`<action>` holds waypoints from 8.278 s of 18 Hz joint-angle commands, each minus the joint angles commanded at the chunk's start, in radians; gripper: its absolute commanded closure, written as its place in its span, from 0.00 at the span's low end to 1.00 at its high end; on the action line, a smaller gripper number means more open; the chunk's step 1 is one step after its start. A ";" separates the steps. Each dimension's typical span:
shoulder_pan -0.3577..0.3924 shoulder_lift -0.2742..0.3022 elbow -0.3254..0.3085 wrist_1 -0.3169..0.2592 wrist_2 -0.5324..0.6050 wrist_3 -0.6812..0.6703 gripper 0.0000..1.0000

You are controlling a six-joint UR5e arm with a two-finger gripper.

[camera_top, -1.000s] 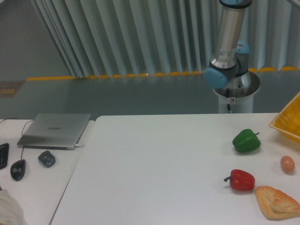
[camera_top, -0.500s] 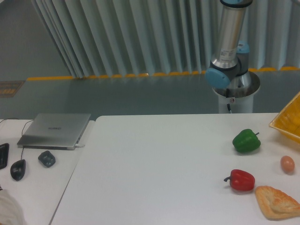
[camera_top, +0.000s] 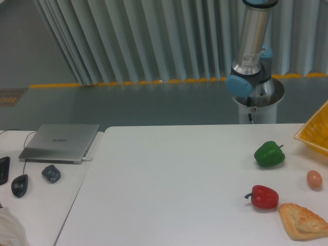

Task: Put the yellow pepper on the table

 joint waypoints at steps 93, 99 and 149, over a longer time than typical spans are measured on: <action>-0.259 -0.051 0.024 -0.064 0.512 1.476 0.69; -0.255 -0.003 0.086 -0.171 0.451 1.453 0.70; -0.835 -0.092 0.307 -0.211 0.339 0.339 0.00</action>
